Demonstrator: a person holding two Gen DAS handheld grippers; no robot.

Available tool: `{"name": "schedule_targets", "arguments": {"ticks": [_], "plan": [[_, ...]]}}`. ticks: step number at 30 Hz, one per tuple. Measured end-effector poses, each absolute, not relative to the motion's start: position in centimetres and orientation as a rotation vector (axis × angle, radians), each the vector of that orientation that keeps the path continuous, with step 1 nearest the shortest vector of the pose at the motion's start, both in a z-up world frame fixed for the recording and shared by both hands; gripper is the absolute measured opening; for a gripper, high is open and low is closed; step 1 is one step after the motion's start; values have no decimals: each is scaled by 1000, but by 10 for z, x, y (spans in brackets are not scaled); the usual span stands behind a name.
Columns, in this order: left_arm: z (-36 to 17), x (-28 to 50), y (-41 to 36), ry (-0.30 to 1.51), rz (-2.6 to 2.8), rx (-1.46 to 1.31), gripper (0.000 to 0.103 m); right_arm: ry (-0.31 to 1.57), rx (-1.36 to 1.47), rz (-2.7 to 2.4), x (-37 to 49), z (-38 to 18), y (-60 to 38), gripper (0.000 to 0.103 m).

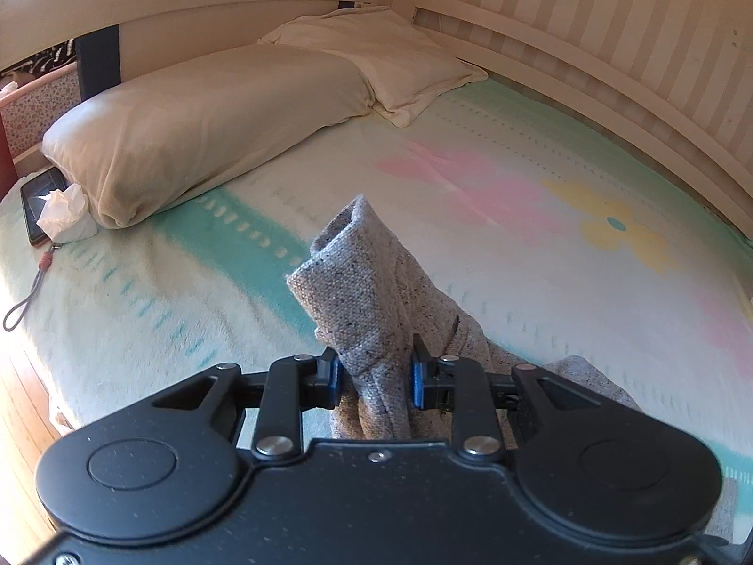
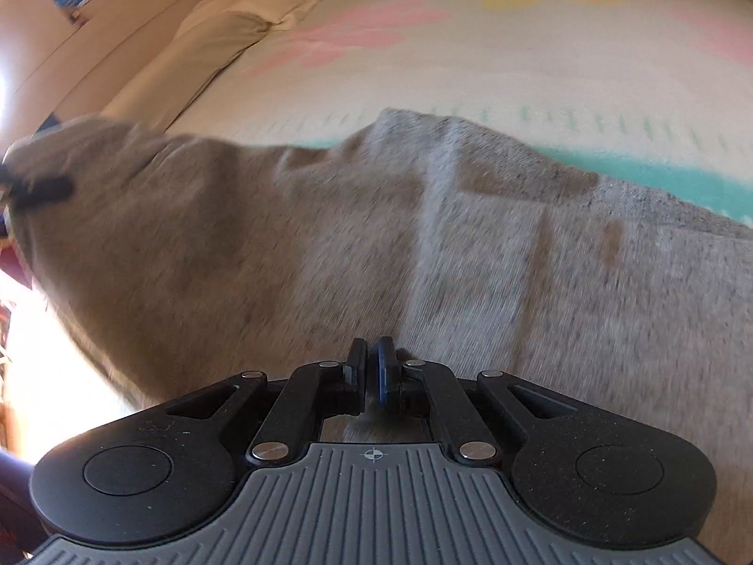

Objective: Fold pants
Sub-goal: 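Grasp the sweatpants leg end with the left gripper and lift it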

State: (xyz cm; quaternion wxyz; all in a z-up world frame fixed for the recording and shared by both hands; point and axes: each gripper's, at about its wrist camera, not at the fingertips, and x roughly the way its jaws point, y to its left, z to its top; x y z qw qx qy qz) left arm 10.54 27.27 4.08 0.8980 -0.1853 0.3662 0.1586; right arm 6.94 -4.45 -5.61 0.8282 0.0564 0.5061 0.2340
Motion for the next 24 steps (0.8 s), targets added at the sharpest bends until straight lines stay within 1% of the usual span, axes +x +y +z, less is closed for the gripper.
{"name": "schedule_targets", "arguments": {"ticks": [3, 8, 12, 18, 21, 24], "plan": [[43, 105, 270, 748, 317, -369, 33, 1066, 86, 508, 46, -53, -42, 5], [56, 102, 260, 727, 280, -356, 32, 1129, 66, 567, 31, -50, -39, 5], [79, 98, 235, 693, 229, -304, 31, 1102, 147, 560, 39, -30, -58, 5], [109, 98, 171, 636, 110, -187, 30, 1031, 261, 467, 66, -3, -120, 5], [114, 103, 128, 628, 12, -126, 28, 1022, 303, 383, 79, -4, -154, 5], [108, 111, 79, 645, -96, -57, 28, 1037, 310, 295, 83, -18, -181, 5]]}}
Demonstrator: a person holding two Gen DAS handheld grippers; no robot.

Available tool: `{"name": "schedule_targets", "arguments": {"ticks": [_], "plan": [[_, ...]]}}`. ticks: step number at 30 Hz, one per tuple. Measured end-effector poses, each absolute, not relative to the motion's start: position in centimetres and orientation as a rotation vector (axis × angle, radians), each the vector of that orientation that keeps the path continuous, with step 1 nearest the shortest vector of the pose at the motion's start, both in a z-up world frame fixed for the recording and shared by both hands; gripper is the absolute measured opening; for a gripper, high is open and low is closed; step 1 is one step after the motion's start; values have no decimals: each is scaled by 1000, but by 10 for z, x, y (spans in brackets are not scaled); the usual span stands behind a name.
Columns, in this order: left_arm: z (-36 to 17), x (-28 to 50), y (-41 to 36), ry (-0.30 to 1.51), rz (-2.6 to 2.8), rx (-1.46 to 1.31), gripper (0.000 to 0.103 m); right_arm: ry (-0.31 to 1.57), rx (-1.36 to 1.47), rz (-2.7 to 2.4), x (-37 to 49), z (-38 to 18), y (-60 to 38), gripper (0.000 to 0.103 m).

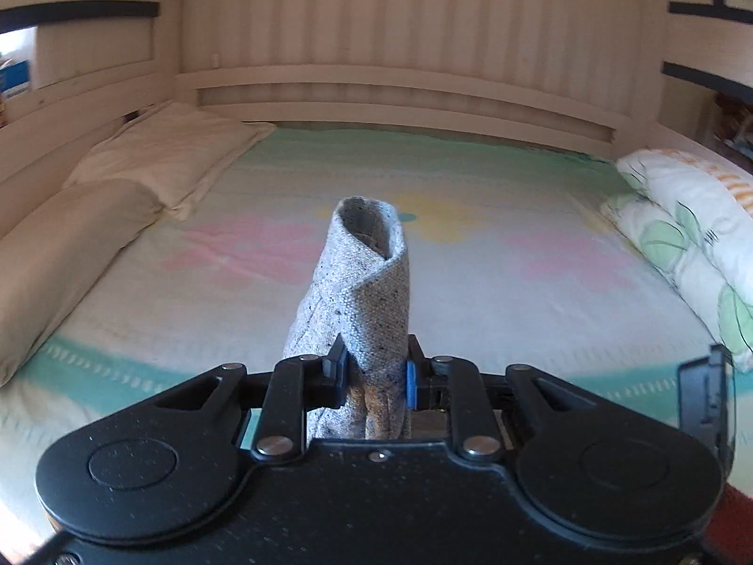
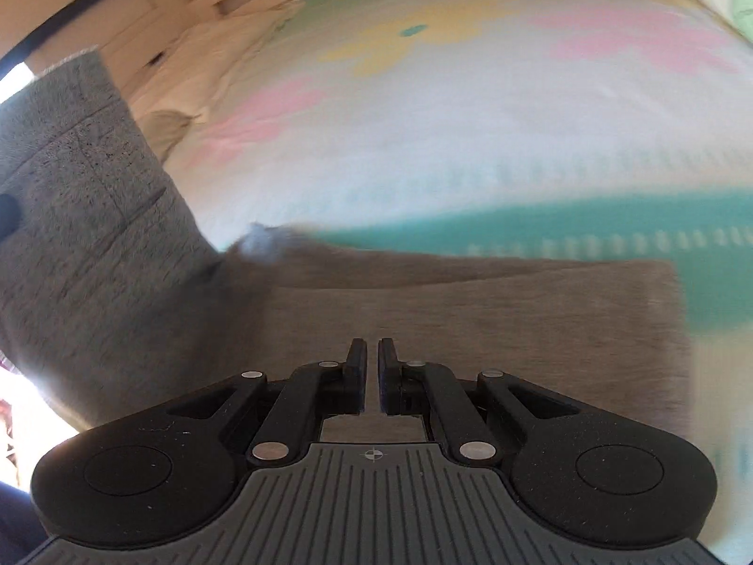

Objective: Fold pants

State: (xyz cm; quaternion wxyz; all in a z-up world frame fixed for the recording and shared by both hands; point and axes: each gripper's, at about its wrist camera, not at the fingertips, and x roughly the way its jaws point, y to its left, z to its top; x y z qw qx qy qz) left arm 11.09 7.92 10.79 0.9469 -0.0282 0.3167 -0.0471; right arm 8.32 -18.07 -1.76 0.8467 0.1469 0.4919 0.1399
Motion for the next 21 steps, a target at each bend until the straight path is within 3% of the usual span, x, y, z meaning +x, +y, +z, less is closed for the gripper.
{"name": "schedule_targets", "arguments": {"ticks": [7, 8, 9, 12, 21], "plan": [[40, 122, -27, 870, -354, 90, 29, 1113, 370, 190, 82, -53, -224, 3], [31, 122, -34, 898, -372, 103, 26, 1119, 373, 178, 82, -53, -228, 4], [25, 120, -38, 907, -385, 93, 32, 1117, 373, 165, 82, -52, -233, 4], [21, 115, -44, 941, -433, 73, 39, 1107, 410, 137, 81, -52, -250, 4], [33, 131, -32, 994, -426, -38, 42, 1103, 460, 101, 82, -54, -266, 4]]}}
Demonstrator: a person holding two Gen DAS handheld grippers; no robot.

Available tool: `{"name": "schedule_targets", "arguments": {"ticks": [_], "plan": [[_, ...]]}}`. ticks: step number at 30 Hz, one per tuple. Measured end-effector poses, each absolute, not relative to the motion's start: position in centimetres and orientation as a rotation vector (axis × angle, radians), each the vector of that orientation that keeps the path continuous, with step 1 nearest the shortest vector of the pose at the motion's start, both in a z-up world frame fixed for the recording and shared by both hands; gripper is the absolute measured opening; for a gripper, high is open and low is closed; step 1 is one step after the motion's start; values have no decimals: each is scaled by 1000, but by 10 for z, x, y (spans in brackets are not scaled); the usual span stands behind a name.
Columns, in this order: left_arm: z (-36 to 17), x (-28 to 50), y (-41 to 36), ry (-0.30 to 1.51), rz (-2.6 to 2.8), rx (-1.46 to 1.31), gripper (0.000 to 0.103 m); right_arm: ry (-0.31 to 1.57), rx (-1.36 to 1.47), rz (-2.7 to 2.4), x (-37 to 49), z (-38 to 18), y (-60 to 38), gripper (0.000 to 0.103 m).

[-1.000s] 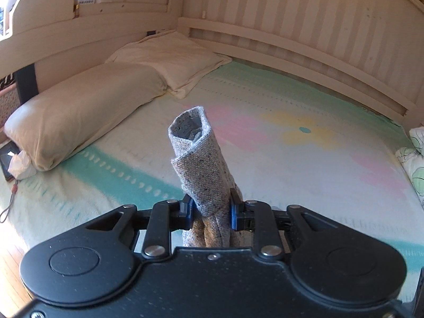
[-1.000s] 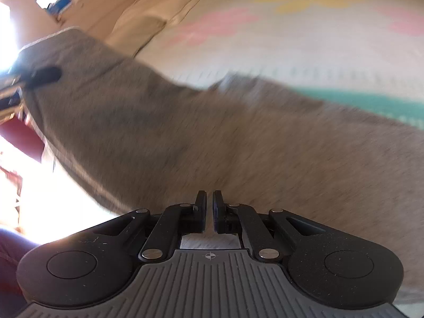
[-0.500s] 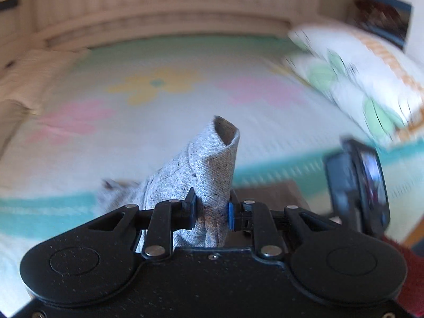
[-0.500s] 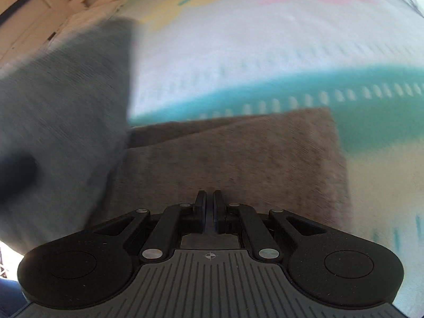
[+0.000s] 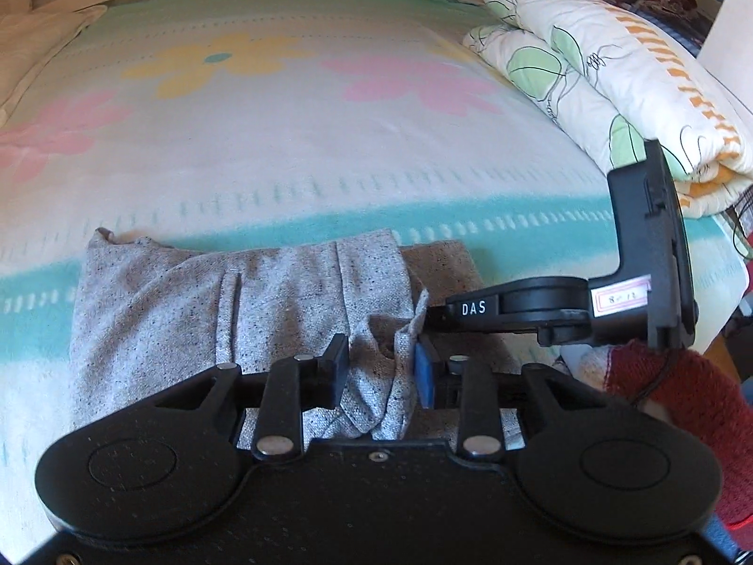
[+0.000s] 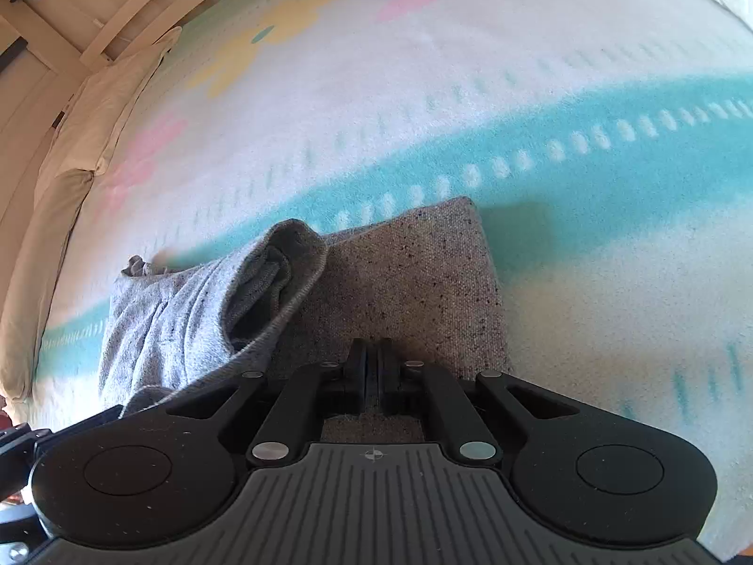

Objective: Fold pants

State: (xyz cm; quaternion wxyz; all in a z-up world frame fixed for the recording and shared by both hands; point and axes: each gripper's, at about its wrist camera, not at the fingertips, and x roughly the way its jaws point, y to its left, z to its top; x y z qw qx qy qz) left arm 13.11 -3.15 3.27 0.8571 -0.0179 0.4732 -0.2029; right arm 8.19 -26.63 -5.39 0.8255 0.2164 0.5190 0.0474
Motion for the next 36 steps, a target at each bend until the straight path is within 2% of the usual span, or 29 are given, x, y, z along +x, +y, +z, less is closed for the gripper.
{"name": "schedule_targets", "arguments": {"ticks": [8, 15, 17, 21, 24, 28, 30, 31, 36], "plan": [[45, 130, -25, 964, -377, -24, 50, 1106, 457, 97, 81, -53, -269, 4], [69, 129, 5, 850, -277, -30, 52, 1109, 467, 90, 79, -52, -272, 5], [68, 135, 20, 837, -209, -46, 61, 1112, 484, 90, 78, -52, -274, 5], [48, 155, 52, 885, -37, -50, 60, 1117, 545, 95, 75, -54, -281, 7], [26, 167, 74, 964, 37, -88, 60, 1091, 614, 104, 71, -50, -289, 29], [-5, 170, 91, 1073, 42, -148, 60, 1027, 680, 128, 66, -39, -296, 35], [-18, 168, 91, 1114, 30, -140, 60, 1001, 704, 140, 64, -36, -298, 49], [-24, 167, 89, 1128, 23, -124, 60, 995, 718, 149, 64, -36, -298, 52], [-43, 166, 77, 1148, 12, -48, 61, 1056, 692, 174, 69, -50, -283, 53]]}}
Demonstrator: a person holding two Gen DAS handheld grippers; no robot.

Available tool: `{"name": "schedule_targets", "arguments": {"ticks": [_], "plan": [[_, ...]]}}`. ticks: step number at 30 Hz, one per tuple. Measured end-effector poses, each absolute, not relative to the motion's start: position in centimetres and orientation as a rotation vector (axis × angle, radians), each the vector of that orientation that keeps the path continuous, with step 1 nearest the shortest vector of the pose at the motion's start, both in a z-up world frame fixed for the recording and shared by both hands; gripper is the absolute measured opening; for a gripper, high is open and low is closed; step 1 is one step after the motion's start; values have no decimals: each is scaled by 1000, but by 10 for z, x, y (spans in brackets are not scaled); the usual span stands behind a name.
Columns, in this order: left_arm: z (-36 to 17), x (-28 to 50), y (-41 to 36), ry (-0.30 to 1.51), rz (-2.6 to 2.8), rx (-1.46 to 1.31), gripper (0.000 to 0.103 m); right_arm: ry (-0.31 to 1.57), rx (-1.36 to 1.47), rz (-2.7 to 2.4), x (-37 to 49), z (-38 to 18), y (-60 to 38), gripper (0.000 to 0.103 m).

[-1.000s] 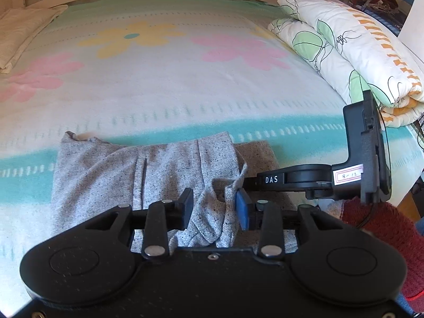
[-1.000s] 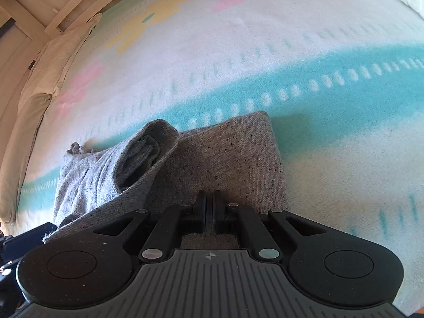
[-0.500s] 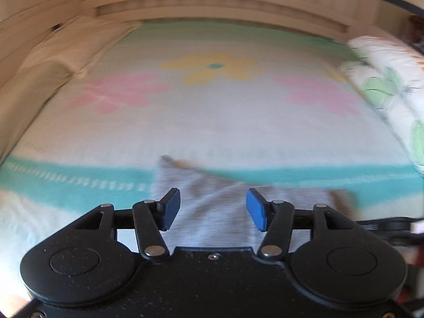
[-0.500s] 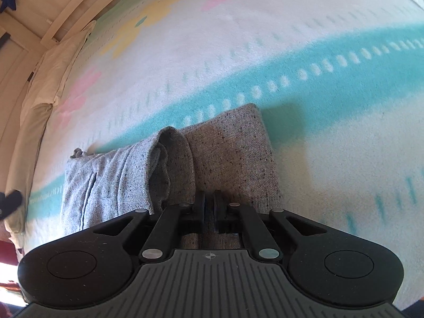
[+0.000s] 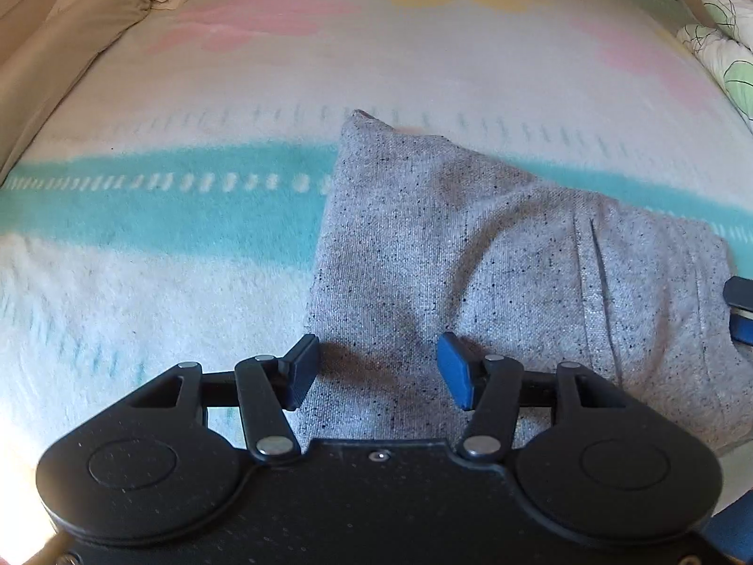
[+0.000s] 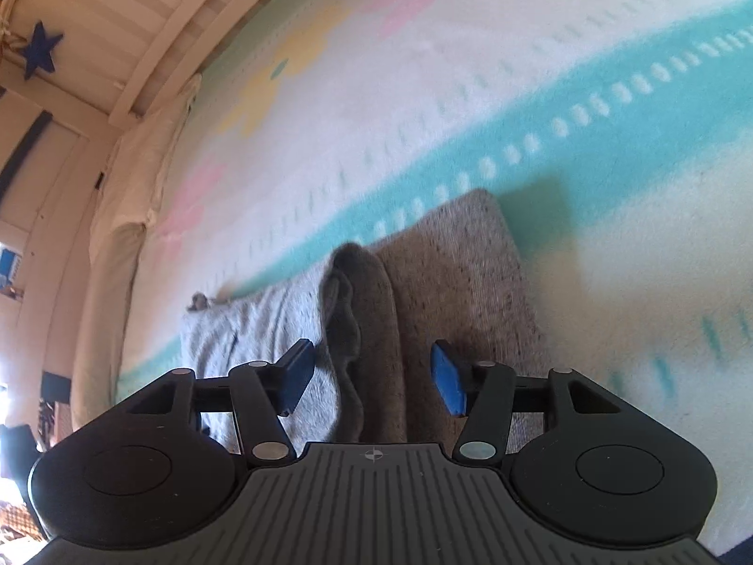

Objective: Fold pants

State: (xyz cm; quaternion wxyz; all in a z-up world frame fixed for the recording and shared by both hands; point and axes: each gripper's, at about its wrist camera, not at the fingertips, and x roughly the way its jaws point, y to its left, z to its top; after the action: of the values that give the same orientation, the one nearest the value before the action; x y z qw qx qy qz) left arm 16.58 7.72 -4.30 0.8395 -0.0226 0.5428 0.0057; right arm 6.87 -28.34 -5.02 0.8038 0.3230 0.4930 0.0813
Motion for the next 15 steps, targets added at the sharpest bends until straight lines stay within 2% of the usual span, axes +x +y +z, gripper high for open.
{"name": "schedule_targets", "arguments": {"ticks": [4, 9, 11, 13, 15], "plan": [[-40, 167, 82, 1144, 16, -83, 60, 1083, 653, 213, 70, -55, -270, 53], [-25, 169, 99, 1069, 77, -86, 60, 1087, 465, 236, 71, -48, -244, 53], [-25, 172, 103, 1050, 115, -68, 60, 1076, 367, 260, 70, -44, -233, 30], [-28, 175, 111, 1048, 142, -65, 60, 1051, 277, 267, 66, -39, -222, 13], [-32, 178, 119, 1058, 162, -74, 60, 1009, 150, 257, 60, -29, -209, 9]]}}
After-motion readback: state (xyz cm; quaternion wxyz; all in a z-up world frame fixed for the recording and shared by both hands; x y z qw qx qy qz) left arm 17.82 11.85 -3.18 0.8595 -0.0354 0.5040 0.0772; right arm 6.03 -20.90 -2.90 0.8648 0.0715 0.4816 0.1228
